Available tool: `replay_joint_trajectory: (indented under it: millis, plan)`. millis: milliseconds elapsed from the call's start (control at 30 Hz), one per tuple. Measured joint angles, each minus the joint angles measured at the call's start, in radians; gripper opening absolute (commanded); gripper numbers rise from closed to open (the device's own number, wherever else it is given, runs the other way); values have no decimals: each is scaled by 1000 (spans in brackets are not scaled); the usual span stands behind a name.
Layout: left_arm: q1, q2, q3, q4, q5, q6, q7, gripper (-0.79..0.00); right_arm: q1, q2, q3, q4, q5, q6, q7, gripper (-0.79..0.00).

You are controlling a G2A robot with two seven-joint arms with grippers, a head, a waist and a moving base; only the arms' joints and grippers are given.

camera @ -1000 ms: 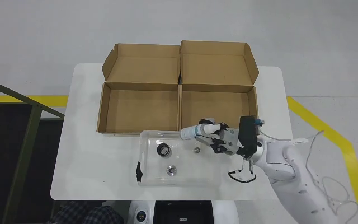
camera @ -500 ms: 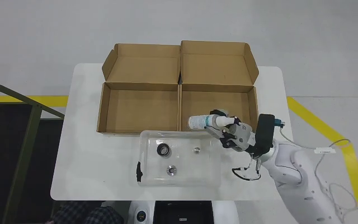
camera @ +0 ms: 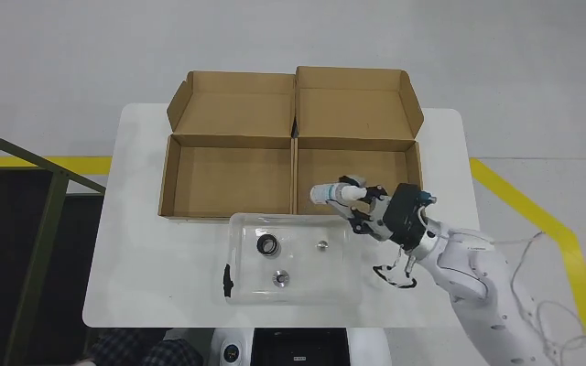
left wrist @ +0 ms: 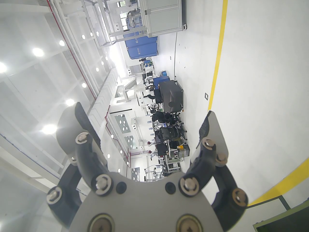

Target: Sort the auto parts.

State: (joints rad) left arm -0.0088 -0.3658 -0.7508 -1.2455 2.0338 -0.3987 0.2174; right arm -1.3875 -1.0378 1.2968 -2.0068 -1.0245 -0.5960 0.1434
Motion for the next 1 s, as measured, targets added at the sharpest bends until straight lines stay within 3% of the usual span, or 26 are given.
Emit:
replay_joint_trajectory:
  millis: [433, 1000]
  plan:
    - [0, 0, 0, 0, 0, 0, 0, 0, 132, -24, -132, 68, -131, 111, 143, -785]
    - [0, 0, 0, 0, 0, 0, 0, 0, 360, -76, -288, 307, -73, 179, 286, -785]
